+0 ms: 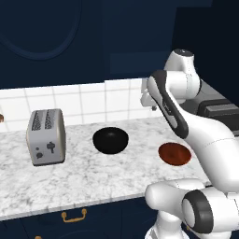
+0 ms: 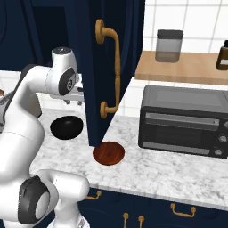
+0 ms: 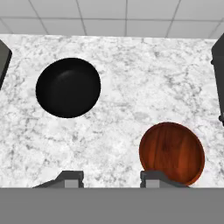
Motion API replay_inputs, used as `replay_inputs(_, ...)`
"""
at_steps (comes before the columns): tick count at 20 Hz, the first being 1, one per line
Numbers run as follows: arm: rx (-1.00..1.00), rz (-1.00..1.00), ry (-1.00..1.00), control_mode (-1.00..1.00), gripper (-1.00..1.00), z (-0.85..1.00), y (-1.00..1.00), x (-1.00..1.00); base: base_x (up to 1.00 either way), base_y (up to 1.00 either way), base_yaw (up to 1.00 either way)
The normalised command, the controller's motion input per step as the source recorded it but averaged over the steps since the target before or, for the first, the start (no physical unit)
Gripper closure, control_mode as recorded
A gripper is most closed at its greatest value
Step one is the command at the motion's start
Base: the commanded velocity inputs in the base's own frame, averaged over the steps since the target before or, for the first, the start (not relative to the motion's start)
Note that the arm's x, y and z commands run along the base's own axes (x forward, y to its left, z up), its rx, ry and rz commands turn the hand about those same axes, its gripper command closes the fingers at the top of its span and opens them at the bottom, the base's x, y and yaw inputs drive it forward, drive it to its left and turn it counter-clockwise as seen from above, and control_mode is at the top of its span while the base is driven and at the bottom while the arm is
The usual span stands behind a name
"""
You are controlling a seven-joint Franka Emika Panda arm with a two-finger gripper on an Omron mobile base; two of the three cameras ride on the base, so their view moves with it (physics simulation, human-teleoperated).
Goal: Pick up the bowls on the counter and stack them on top of one another in the open cabinet. Place the smaller bowl on top of the larger bowl.
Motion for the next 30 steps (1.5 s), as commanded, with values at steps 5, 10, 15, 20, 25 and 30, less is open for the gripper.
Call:
replay_inputs(5, -0.01, -0.01, 0.01, -1.0, -1.0, -0.14, 0.08, -0.12, 0.0, 0.0, 0.0)
replay_inputs(10, 0.04, -0.1, 0.15, -1.0, -1.0, -0.72, 0.61, 0.01, 0.0, 0.0, 0.0)
replay_inputs(15, 0.18, -0.2, 0.03, -1.0, -1.0, -0.93, 0.3, 0.52, 0.0, 0.0, 0.0)
replay_inputs(20, 0.04, -0.06, 0.11, -1.0, -1.0, -0.34, -0.04, 0.3, 0.0, 0.0, 0.0)
replay_inputs(25, -0.23, 0.02, 0.21, -1.0, -1.0, -0.26, -0.48, 0.08, 0.0, 0.0, 0.0)
replay_inputs(30, -0.38, 0.03, 0.32, -1.0, -1.0, -0.5, -0.59, 0.17, 0.0, 0.0, 0.0)
